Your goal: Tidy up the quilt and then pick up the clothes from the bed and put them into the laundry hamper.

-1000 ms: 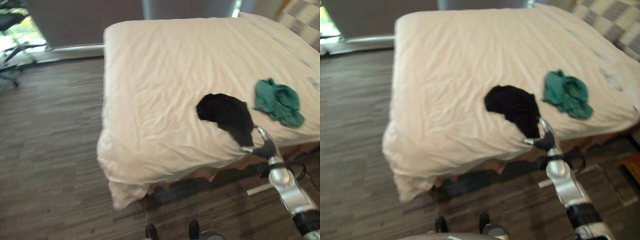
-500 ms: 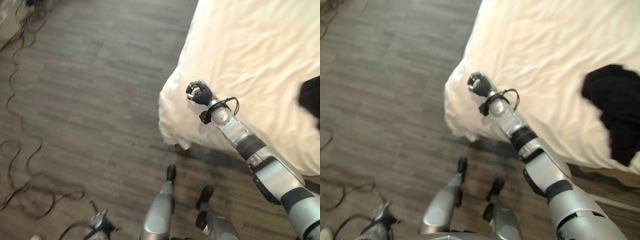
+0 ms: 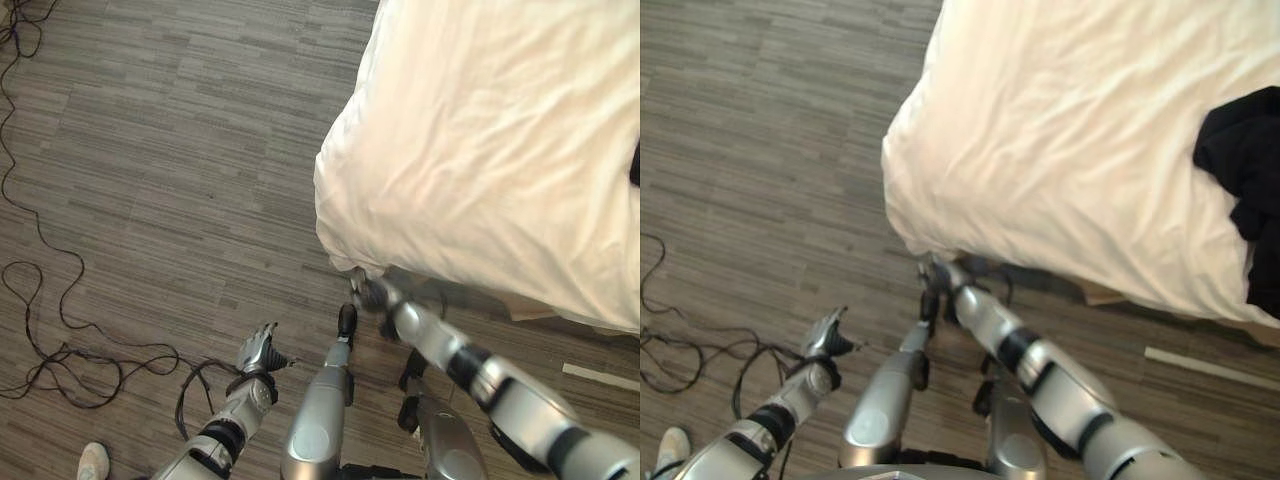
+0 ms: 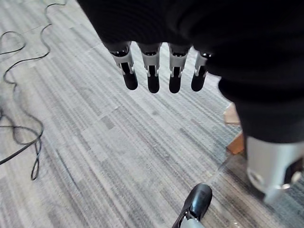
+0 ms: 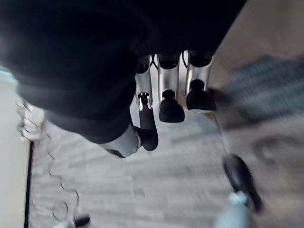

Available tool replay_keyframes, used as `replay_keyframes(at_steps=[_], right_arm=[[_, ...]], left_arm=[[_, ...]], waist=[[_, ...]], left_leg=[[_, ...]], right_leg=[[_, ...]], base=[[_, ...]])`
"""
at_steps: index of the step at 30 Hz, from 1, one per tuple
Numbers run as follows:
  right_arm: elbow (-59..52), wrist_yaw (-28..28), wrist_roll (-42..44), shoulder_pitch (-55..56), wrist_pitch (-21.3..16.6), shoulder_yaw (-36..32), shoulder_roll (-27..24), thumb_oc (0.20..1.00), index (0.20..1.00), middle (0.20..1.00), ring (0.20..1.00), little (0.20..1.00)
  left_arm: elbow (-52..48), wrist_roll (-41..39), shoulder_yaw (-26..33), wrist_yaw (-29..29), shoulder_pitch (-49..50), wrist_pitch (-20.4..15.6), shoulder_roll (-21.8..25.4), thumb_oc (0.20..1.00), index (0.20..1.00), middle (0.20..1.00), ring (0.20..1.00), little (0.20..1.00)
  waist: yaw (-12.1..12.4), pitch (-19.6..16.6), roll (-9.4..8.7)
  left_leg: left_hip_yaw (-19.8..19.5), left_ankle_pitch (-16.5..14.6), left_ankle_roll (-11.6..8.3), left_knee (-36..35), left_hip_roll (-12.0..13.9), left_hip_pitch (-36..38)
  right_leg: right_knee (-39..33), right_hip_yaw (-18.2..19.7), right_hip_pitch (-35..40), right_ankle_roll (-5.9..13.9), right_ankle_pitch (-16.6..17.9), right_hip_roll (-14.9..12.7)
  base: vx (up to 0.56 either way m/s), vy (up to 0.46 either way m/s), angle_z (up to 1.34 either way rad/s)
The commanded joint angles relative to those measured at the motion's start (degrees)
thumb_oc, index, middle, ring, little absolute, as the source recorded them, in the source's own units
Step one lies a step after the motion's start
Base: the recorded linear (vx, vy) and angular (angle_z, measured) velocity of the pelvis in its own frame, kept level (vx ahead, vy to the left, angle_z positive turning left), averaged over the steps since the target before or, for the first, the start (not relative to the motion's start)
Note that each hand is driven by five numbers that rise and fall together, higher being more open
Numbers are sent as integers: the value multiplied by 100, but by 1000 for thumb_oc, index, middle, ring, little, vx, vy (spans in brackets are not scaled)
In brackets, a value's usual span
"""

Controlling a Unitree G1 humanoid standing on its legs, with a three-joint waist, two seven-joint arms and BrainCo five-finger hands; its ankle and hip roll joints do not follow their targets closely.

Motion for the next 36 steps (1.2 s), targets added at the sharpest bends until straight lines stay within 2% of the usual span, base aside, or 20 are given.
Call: replay_keyframes(at_steps=[1, 2, 3, 5, 8, 9, 13, 17, 20, 24, 25, 26, 28, 29, 30, 31, 32, 33, 34, 36], right_arm=[[-479, 249, 645, -78, -592, -346, 306, 200, 200, 200, 200, 200], [-1629, 175, 1271, -136, -835, -790, 67, 200, 200, 200, 200, 200], [-1647, 178, 1276, -133, -822, -797, 55, 200, 200, 200, 200, 200], [-2429, -279, 1482, -391, -1193, -1333, -53, 200, 200, 200, 200, 200], [-2426, -750, 1233, -655, -1236, -1657, -147, 200, 200, 200, 200, 200], [-1929, -1245, 981, -930, -1144, -1979, -288, 200, 200, 200, 200, 200], [-630, -1860, 1012, -721, -855, -2657, -420, 200, 200, 200, 200, 200], [56, -2016, 919, 96, -654, -3332, -620, 200, 200, 200, 200, 200], [711, -2111, 1393, 1529, -579, -4538, -536, 200, 200, 200, 200, 200], [1191, -1731, 1464, 2672, -469, -4885, -352, 200, 200, 200, 200, 200], [1190, -1731, 1464, 2673, -469, -4886, -351, 200, 200, 200, 200, 200], [1452, -1501, 1276, 3117, -358, -4839, -186, 200, 200, 200, 200, 200], [1808, -1355, 947, 3332, -267, -4627, -62, 200, 200, 200, 200, 200], [1807, -1355, 944, 3340, -269, -4625, -60, 203, 203, 203, 203, 203], [2418, -1258, 662, 3391, -172, -4381, 70, 1000, 1000, 1000, 1000, 1000], [2608, -1226, 623, 3353, -125, -4285, 163, 1000, 1000, 1000, 1000, 1000], [2808, -1229, 571, 3331, -153, -4177, 211, 1000, 1000, 1000, 1000, 1000], [3094, -1167, 490, 3310, -126, -3995, 284, 1000, 1000, 1000, 1000, 1000], [3109, -1169, 490, 3305, -135, -3984, 286, 1000, 1000, 1000, 1000, 1000], [3442, -1233, 222, 3110, -44, -3691, 311, 1000, 1000, 1000, 1000, 1000]], left_arm=[[405, -289, -262, -19, 376, 137, 151, 1000, 1000, 1000, 1000, 1000], [573, -398, 24, -49, 530, 197, 159, 1000, 1000, 1000, 1000, 1000], [574, -398, 22, -50, 525, 197, 157, 1000, 1000, 1000, 1000, 1000], [480, -525, 135, 29, 554, 164, 133, 1000, 1000, 1000, 1000, 1000], [310, -567, 83, 128, 495, 122, 124, 1000, 1000, 1000, 1000, 1000], [40, -690, 28, 213, 447, 35, 95, 1000, 1000, 1000, 1000, 1000], [-364, -1168, 89, 291, 384, -154, 27, 1000, 1000, 1000, 1000, 1000], [-375, -1276, 222, 130, 340, -138, 24, 1000, 1000, 1000, 1000, 1000], [-292, -1883, 599, -148, 347, -89, -74, 1000, 1000, 1000, 1000, 1000], [-120, -1750, 608, -510, 288, -53, 23, 1000, 1000, 1000, 1000, 1000], [-121, -1750, 607, -510, 289, -53, 24, 1000, 1000, 1000, 1000, 1000], [-122, -1474, 527, -651, 408, -14, 143, 1000, 1000, 1000, 1000, 1000], [-130, -1152, 382, -725, 496, 28, 206, 1000, 1000, 1000, 1000, 1000], [-133, -1150, 381, -725, 505, 28, 208, 1000, 1000, 1000, 1000, 1000], [-74, -971, 305, -833, 606, 49, 178, 1000, 1000, 1000, 1000, 1000], [-19, -941, 278, -841, 608, 57, 151, 1000, 1000, 1000, 1000, 1000], [90, -874, 239, -881, 601, 20, 115, 1000, 1000, 1000, 1000, 1000], [218, -811, 172, -943, 569, -18, 53, 1000, 1000, 1000, 1000, 1000], [229, -809, 179, -941, 572, -27, 53, 1000, 1000, 1000, 1000, 1000], [264, -828, 116, -926, 502, -43, -8, 1000, 1000, 1000, 1000, 1000]], waist=[[-212, -643, -262], [-352, -772, -356], [-349, -773, -358], [-476, -734, -326], [-500, -620, -256], [-515, -423, -153], [-595, -164, -35], [-777, -152, -26], [-1171, -253, -97], [-1677, -496, -213], [-1675, -499, -213], [-1813, -625, -241], [-1848, -817, -240], [-1847, -814, -238], [-1739, -1072, -181], [-1744, -1145, -173], [-1778, -1258, -184], [-1885, -1423, -195], [-1856, -1417, -181], [-1654, -1403, -319]], left_leg=[[104, -568, -591, -30, 589, 604], [216, -704, -561, -25, 583, 860], [218, -681, -555, -30, 575, 847], [326, -718, -501, -9, 554, 892], [398, -704, -498, 52, 547, 834], [437, -734, -476, 291, 523, 669], [535, -964, -412, 903, 506, 288], [635, -1149, -369, 1198, 478, 163], [818, -1374, -283, 1302, 418, 304], [1178, -1459, -242, 994, 335, 897], [1180, -1456, -242, 990, 334, 896], [1657, -1461, -283, 733, 479, 1365], [2138, -1409, -314, 564, 637, 1695], [2139, -1403, -319, 550, 642, 1714], [2604, -1460, -376, 504, 776, 2043], [2784, -1433, -383, 550, 846, 2115], [2970, -1466, -424, 648, 925, 2194], [3059, -1167, -553, 1315, 1192, 2203], [3081, -1173, -615, 1393, 1272, 2197], [2498, -258, -843, 3095, 1791, 1850]], right_leg=[[467, 329, -482, 711, -273, -710], [407, 440, -323, 716, -304, -671], [398, 443, -335, 716, -281, -677], [440, 618, -452, 721, -262, -659], [534, 703, -601, 712, -254, -671], [679, 805, -797, 684, -246, -698], [1033, 973, -1126, 662, -302, -819], [1194, 1120, -1287, 671, -316, -885], [1345, 1257, -1308, 699, -380, -902], [1574, 1386, -1237, 810, -388, -872], [1571, 1388, -1240, 810, -385, -871], [1721, 906, -1248, 840, -243, -998], [1817, -141, -1112, 685, -236, -1208], [1812, -146, -1096, 683, -239, -1200], [1904, -1250, -878, 527, -400, -1255], [1980, -1513, -863, 470, -385, -1290], [1849, -1506, -802, 420, -496, -1147], [1464, -1114, -565, 219, -789, -643], [1412, -1095, -540, 175, -799, -562], [966, -657, -140, -105, -1002, -28]], base=[[134, -7, -37], [71, 6, -38], [75, 27, -39], [-63, 57, -35], [-104, 31, -46], [-151, 60, -28], [-104, 48, -11], [-6, 60, -14], [79, 82, -19], [147, 77, -24], [201, 78, -57], [212, 19, -87], [229, 11, -172], [336, 57, -229], [314, 15, -181], [388, -69, -232], [344, -286, -232], [288, -286, -230], [343, -319, -121], [339, -357, -112]])
